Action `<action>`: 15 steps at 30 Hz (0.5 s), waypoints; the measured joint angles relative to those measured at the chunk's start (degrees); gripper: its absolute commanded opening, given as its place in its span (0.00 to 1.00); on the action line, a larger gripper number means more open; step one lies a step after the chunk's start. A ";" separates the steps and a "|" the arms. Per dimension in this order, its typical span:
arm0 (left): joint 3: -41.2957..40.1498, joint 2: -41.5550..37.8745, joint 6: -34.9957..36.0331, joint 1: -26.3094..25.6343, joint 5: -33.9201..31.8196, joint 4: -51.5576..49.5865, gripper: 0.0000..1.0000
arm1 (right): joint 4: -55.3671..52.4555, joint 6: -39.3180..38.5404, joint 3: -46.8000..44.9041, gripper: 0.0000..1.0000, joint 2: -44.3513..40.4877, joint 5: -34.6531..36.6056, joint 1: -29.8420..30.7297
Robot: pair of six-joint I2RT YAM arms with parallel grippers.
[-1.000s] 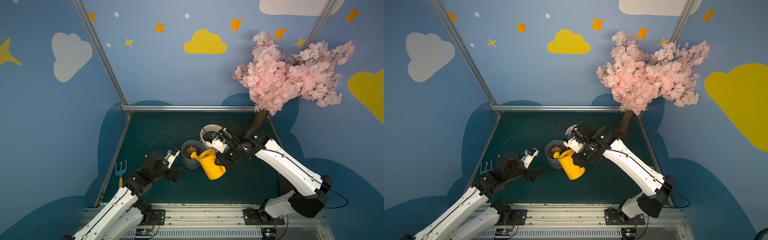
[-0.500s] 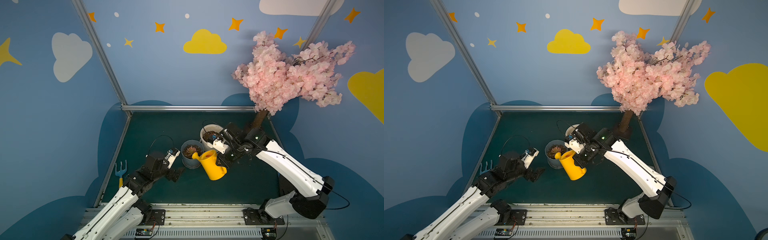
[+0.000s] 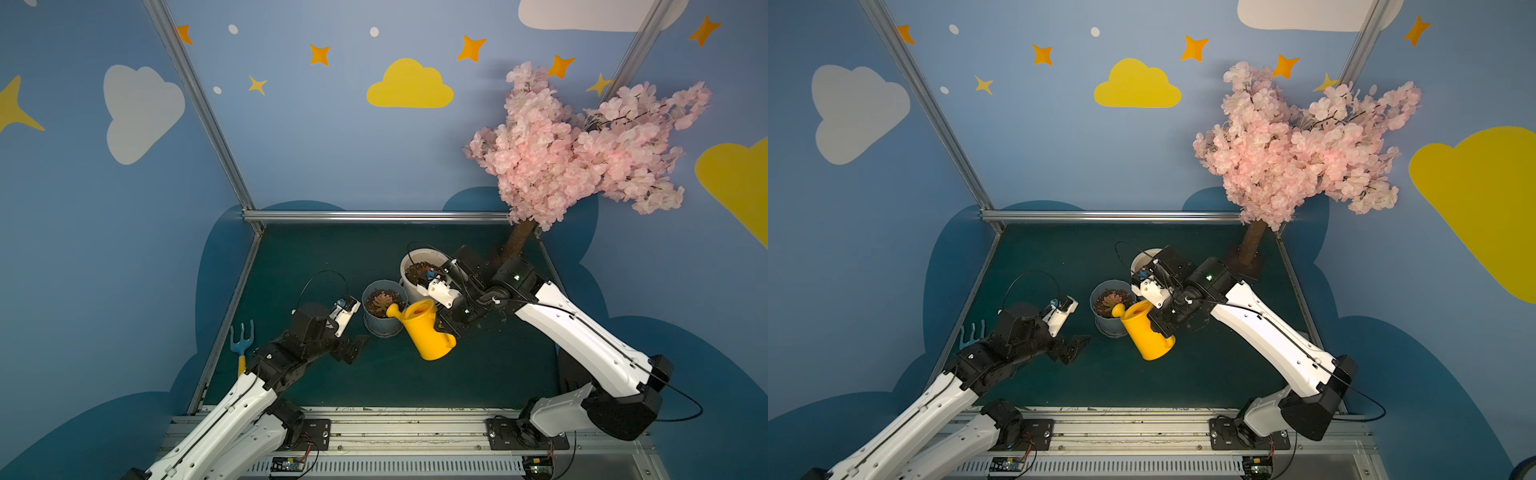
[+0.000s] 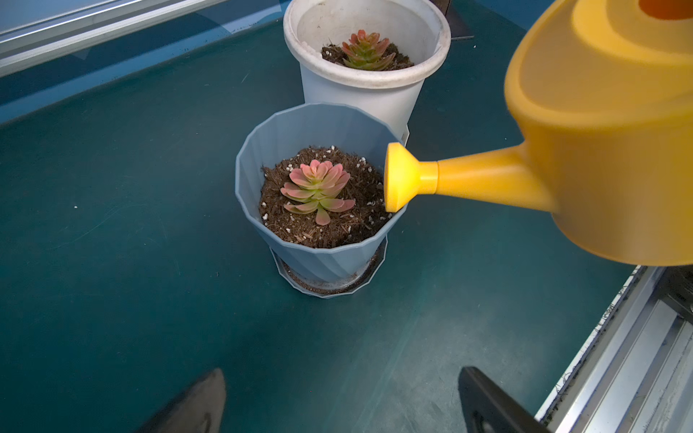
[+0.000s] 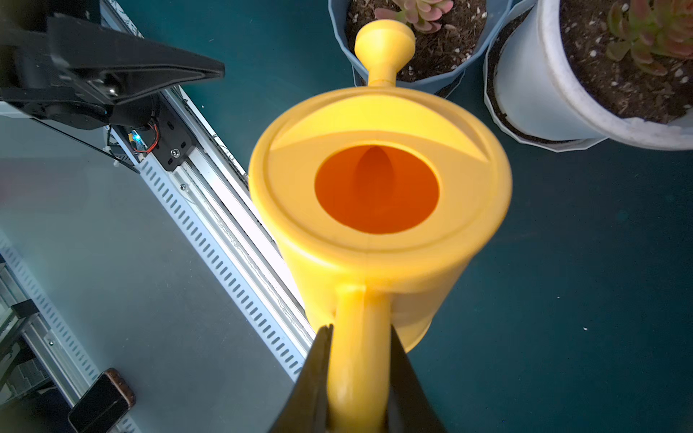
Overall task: Water the succulent around the soil edge
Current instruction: Water the soil of the potted plant with water.
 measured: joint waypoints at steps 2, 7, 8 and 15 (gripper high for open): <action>0.00 0.00 0.00 0.00 0.00 0.00 1.00 | 0.00 0.00 0.00 0.00 0.00 0.50 -0.13; 0.00 0.00 0.00 0.00 0.00 0.00 1.00 | -0.02 0.00 -0.04 0.00 0.00 1.11 -0.66; 0.00 0.00 0.00 0.00 0.00 0.00 1.00 | -0.02 0.00 -0.04 0.00 0.00 1.25 -0.72; 0.00 0.00 0.00 0.00 0.00 0.00 1.00 | -0.11 0.00 -0.04 0.00 0.00 1.53 -1.05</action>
